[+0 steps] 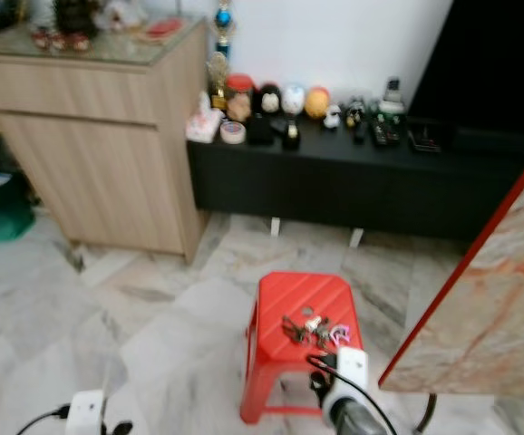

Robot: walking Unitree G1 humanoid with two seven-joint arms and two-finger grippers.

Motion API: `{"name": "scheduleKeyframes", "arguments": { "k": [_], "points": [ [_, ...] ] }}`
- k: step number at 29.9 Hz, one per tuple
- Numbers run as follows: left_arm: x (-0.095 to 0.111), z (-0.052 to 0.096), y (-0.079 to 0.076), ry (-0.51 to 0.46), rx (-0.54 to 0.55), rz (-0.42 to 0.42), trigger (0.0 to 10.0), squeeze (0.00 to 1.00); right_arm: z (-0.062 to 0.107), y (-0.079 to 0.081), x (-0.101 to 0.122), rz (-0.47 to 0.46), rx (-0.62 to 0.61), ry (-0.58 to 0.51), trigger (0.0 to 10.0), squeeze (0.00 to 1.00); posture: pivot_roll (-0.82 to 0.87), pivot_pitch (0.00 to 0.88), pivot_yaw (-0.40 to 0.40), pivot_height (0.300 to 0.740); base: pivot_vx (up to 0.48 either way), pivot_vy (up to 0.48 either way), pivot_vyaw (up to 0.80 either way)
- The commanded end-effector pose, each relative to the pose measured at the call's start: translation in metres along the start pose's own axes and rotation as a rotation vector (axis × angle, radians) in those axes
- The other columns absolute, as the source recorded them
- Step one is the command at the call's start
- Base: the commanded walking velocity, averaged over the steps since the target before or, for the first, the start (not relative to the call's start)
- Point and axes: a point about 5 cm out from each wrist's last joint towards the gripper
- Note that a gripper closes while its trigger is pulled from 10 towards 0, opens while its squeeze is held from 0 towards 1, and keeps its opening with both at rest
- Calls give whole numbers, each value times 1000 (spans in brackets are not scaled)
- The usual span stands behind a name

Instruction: Hang keys on a hook

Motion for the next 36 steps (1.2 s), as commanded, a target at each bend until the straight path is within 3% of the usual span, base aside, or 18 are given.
{"name": "scheduleKeyframes", "arguments": {
  "k": [1, 3, 4, 6, 7, 8, 10, 15, 21, 23, 25, 28, 32, 36],
  "points": [
    [-9, 3, -3, -8, -2, 52, 10000, 0, 3, -11, 0, 3, -52, -25, 10000, 0, 64, 0, -28, 723, 0, 0, 0],
    [-6, 3, -2, -38, -3, 80, 10000, 0, 3, -11, 2, -4, -65, -52, 10000, 0, 68, 0, -25, 723, 0, 0, 0],
    [72, -12, -13, -300, -75, 53, 10000, 0, 2, -12, 13, -13, -79, -111, 10000, 0, 74, 0, -24, 723, 0, 0, 0],
    [120, -12, -24, -473, -140, 1, 10000, 0, -4, -17, 56, 15, -80, -255, 10000, 0, 79, 0, -24, 723, 0, 0, 0],
    [129, -11, -28, -514, -167, -21, 10000, 0, -5, -17, 83, 41, -72, -345, 10000, 0, 79, 0, -24, 723, 0, 0, 0],
    [129, -11, -28, -514, -167, -21, 10000, 0, -5, -17, 83, 41, -72, -345, 10000, 0, 79, 0, -24, 723, 0, 0, 0],
    [140, -6, -35, -608, -214, -21, 10000, 0, -3, -12, 99, 79, -54, -437, 10000, 0, 71, 0, -25, 723, 0, 0, 0],
    [141, 6, -50, -703, -290, -50, 10000, 0, 3, -11, 95, 90, -60, -510, 10000, 0, 66, 0, -30, 723, 0, 0, 0],
    [130, 16, -58, -717, -331, -87, 10000, 0, 11, -20, 77, 78, -107, -511, 10000, 0, 92, 0, -32, 723, 0, 0, 0],
    [126, 18, -57, -713, -328, -93, 10000, 0, 13, -21, 73, 68, -116, -509, 10000, 0, 91, 0, -31, 723, 0, 0, 0],
    [108, 19, -38, -646, -261, -76, 10000, 0, 16, -24, 51, 45, -160, -454, 10000, 0, 86, 0, -21, 723, 0, 0, 0],
    [104, 21, -28, -617, -249, -92, 10000, 0, 18, -21, 49, 72, -151, -470, 10000, 0, 76, 0, -23, 723, 0, 0, 0],
    [106, 22, -28, -615, -251, -95, 10000, 0, 21, -25, 56, 85, -162, -511, 10000, 0, 60, 0, -17, 723, 0, 0, 0],
    [106, 20, -42, -588, -311, -135, 10000, 0, 27, -28, 64, 108, -155, -558, 10000, 0, 21, 0, 4, 723, 0, 0, 0]
  ]
}}
Point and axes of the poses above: a point about 5 cm out from each wrist's last joint towards the gripper, its own z axis pointing back from the gripper into the wrist, its own x axis along the axis of the wrist's last joint, y = z × x, and after that the axes turned 10 degrees about z, right-handed
